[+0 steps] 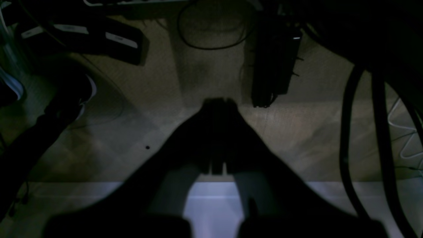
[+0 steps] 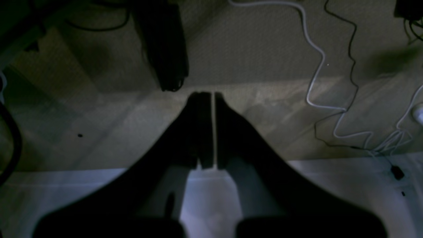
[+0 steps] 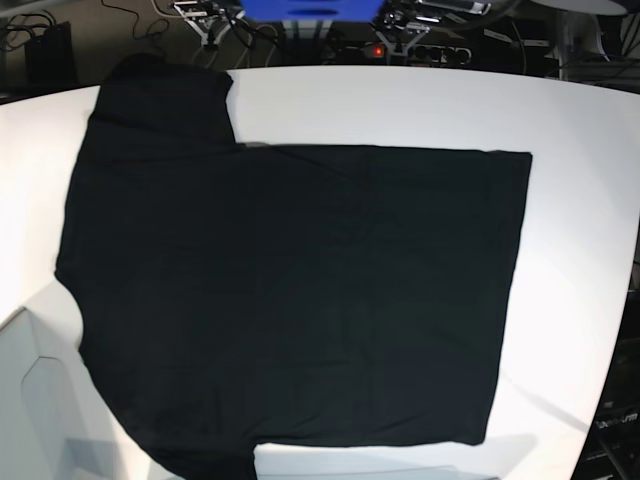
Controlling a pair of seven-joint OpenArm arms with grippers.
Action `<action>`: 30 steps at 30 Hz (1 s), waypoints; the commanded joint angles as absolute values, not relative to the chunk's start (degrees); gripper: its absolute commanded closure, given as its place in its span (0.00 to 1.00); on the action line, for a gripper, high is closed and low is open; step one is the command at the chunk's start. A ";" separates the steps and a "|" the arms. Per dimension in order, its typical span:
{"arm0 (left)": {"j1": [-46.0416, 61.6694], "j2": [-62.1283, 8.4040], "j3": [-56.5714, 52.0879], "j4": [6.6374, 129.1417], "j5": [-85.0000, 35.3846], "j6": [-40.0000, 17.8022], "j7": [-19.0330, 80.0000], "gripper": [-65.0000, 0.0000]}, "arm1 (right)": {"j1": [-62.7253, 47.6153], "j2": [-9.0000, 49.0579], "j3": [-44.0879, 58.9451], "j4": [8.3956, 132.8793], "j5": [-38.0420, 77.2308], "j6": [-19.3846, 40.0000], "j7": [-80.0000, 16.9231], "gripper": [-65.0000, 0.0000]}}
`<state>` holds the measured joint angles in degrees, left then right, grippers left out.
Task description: Fold the T-shirt properly
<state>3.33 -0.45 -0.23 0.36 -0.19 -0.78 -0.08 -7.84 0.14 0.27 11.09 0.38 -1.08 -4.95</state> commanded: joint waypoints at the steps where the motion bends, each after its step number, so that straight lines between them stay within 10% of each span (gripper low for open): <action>1: 4.18 -0.57 -0.13 0.31 0.04 -0.13 -0.22 1.00 | -8.13 0.13 0.31 11.12 0.31 0.22 -5.05 1.00; 30: 4.53 -0.84 -0.31 0.31 0.04 -0.13 -0.40 1.00 | -8.22 0.31 0.13 11.21 0.31 0.22 -4.62 1.00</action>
<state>4.16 -0.78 -0.30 0.36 -0.19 -0.62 -0.30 -7.84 0.16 0.21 11.11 0.38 -1.06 -4.73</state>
